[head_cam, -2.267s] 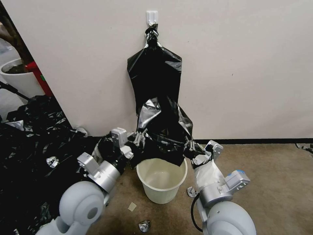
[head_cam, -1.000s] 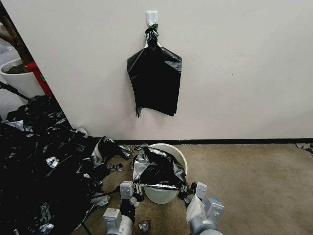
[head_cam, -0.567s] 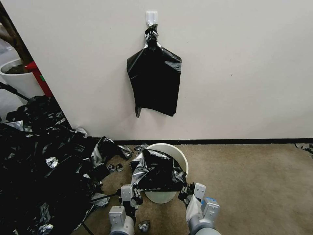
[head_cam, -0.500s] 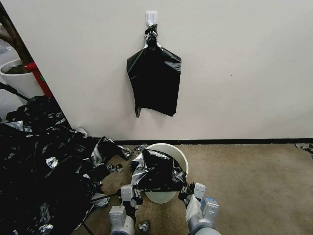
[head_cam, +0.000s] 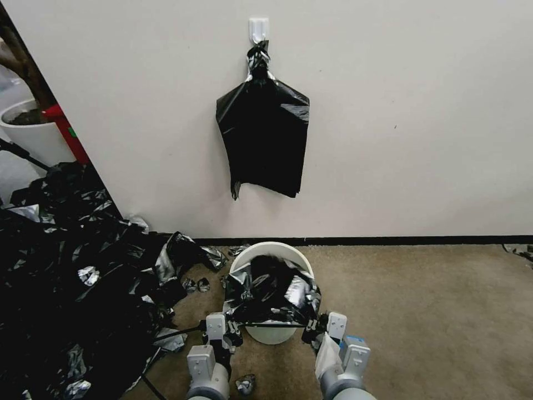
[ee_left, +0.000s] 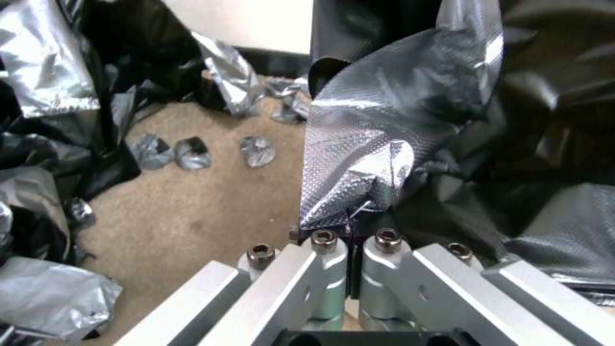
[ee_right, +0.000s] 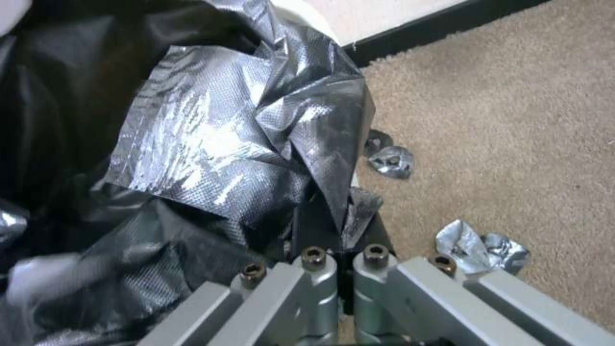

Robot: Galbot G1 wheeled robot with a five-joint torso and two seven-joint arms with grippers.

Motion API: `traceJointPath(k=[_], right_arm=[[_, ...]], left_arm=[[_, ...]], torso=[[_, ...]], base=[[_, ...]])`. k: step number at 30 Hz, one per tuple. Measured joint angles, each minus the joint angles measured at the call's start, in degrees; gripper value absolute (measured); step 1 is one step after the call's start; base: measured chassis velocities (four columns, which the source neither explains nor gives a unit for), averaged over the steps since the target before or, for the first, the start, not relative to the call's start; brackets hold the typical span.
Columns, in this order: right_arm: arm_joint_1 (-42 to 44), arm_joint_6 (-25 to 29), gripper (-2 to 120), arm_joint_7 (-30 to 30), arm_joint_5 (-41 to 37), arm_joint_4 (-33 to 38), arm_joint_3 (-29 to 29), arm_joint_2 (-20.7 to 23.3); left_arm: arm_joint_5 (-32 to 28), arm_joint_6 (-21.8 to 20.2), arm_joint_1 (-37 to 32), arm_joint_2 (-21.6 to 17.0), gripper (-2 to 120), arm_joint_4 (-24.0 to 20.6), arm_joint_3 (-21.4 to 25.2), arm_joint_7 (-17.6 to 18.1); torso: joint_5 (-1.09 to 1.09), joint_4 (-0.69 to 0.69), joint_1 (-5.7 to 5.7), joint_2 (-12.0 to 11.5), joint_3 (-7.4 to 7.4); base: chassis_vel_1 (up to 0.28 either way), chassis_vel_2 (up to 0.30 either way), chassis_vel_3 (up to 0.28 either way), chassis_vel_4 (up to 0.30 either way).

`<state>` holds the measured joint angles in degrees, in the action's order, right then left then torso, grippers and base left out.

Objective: Place a trash bag onto the trash bin.

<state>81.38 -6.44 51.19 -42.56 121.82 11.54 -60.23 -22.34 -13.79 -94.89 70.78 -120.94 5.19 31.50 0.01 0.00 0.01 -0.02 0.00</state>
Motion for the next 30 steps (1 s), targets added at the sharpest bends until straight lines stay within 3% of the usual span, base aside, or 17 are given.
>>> traceJointPath(k=[10,25,30], right_arm=[[-1.5,0.7,0,-2.4,1.5,-8.4,0.0,-0.8],[-3.2,1.4,0,-8.0,6.1,-12.6,-0.7,-1.7],[-1.4,1.0,14,-9.6,5.1,-10.6,-1.4,-0.2]], left_arm=[[-1.4,-0.8,2.3,1.2,0,5.4,1.9,-0.1],[-1.9,-2.7,4.9,2.5,0,9.5,0.9,-1.3],[-2.3,-2.8,4.5,1.6,5,8.8,1.0,-1.8]], torso=[[-0.01,0.00,0.00,0.0,0.00],[-0.01,0.00,-0.01,0.0,0.00],[-0.01,0.00,0.00,0.0,0.00]], base=[[0.000,0.000,0.000,0.000],[0.000,0.000,0.000,0.000],[0.000,0.000,0.000,0.000]])
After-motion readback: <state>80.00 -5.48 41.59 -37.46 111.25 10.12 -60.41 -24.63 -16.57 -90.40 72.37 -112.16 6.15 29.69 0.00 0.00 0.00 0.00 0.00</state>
